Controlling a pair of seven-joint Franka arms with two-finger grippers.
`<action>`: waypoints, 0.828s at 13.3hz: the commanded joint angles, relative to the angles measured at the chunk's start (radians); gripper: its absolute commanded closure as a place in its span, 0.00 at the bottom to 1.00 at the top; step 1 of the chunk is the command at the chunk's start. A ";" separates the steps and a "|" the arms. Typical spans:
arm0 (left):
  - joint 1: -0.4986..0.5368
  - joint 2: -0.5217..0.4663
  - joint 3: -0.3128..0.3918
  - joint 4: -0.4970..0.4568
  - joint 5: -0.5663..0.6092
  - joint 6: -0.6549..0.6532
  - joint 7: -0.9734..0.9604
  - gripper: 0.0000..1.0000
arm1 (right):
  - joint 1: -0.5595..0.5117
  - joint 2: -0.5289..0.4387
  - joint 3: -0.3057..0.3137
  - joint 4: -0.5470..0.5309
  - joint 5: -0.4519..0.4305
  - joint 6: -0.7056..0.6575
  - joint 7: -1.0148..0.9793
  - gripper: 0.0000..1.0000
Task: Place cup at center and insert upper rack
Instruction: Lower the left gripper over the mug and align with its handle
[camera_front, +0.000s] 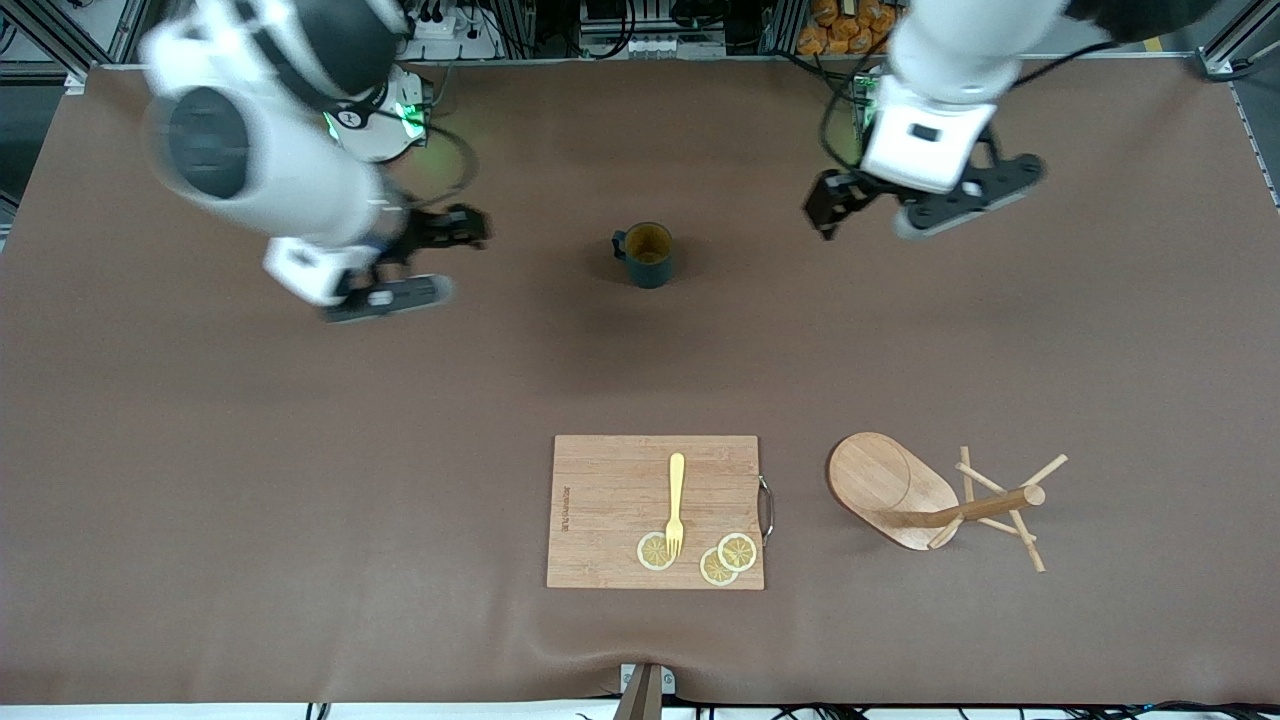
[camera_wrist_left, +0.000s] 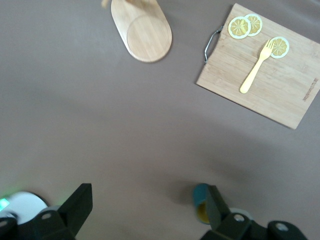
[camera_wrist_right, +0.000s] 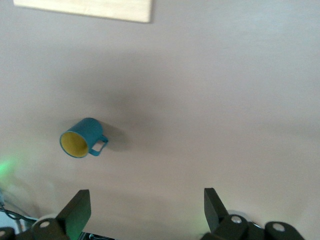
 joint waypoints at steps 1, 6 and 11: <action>-0.167 0.136 0.004 0.098 0.115 0.038 -0.308 0.00 | -0.169 -0.095 0.022 -0.040 -0.003 -0.013 -0.082 0.00; -0.402 0.333 0.014 0.142 0.261 0.147 -0.752 0.00 | -0.318 -0.173 0.023 -0.037 -0.277 -0.001 -0.257 0.00; -0.595 0.497 0.063 0.171 0.385 0.207 -0.976 0.00 | -0.451 -0.195 0.022 -0.043 -0.274 0.083 -0.420 0.00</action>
